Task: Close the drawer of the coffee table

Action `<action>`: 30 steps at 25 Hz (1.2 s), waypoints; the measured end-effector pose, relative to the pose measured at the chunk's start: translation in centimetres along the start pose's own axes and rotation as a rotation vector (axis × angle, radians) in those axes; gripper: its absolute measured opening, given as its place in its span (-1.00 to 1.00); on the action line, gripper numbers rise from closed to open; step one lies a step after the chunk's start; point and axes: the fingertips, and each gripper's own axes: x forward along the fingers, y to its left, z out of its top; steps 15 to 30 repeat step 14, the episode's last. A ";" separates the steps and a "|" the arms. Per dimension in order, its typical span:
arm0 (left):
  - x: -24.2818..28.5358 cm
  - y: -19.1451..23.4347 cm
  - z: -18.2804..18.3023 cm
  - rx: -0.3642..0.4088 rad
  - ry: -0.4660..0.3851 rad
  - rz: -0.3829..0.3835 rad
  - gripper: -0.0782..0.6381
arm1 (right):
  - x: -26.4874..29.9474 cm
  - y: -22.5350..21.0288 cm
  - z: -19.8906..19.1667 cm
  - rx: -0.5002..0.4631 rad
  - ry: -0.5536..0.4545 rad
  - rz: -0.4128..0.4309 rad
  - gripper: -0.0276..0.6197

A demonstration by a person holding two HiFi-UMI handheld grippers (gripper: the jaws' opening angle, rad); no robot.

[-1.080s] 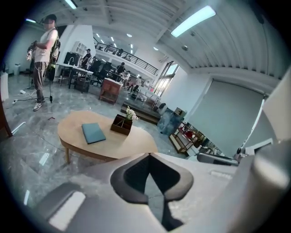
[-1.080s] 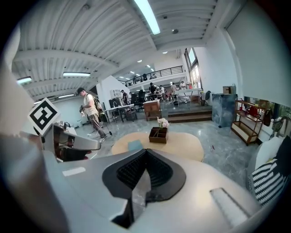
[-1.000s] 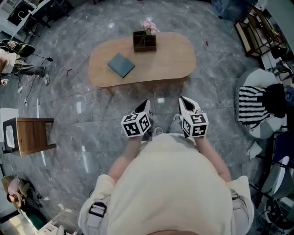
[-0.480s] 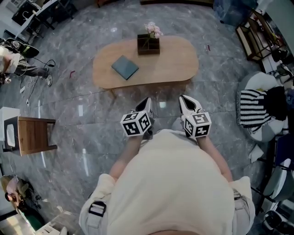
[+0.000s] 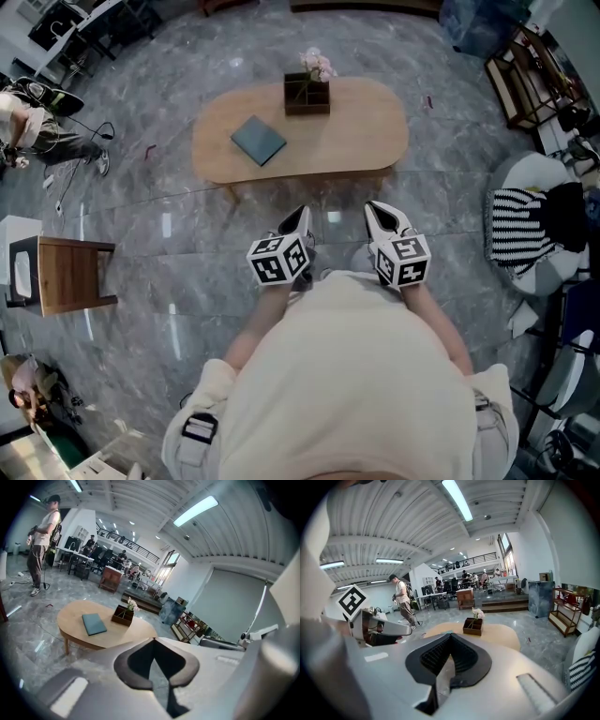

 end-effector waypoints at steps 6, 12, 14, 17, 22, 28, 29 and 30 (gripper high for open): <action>0.1 0.0 0.1 -0.005 0.000 0.001 -0.78 | 0.3 -0.1 0.1 -0.001 0.002 0.007 -0.92; 0.2 0.1 -0.1 -0.015 -0.004 -0.001 -0.78 | 0.3 -0.1 0.0 -0.003 -0.004 0.015 -0.92; 0.2 0.1 -0.2 -0.015 -0.003 -0.001 -0.78 | 0.3 0.0 -0.1 -0.004 -0.005 0.018 -0.92; 0.2 0.1 -0.2 -0.015 -0.003 -0.001 -0.78 | 0.3 0.0 -0.1 -0.004 -0.005 0.018 -0.92; 0.2 0.1 -0.2 -0.015 -0.003 -0.001 -0.78 | 0.3 0.0 -0.1 -0.004 -0.005 0.018 -0.92; 0.2 0.1 -0.2 -0.015 -0.003 -0.001 -0.78 | 0.3 0.0 -0.1 -0.004 -0.005 0.018 -0.92; 0.2 0.1 -0.2 -0.015 -0.003 -0.001 -0.78 | 0.3 0.0 -0.1 -0.004 -0.005 0.018 -0.92; 0.2 0.1 -0.2 -0.015 -0.003 -0.001 -0.78 | 0.3 0.0 -0.1 -0.004 -0.005 0.018 -0.92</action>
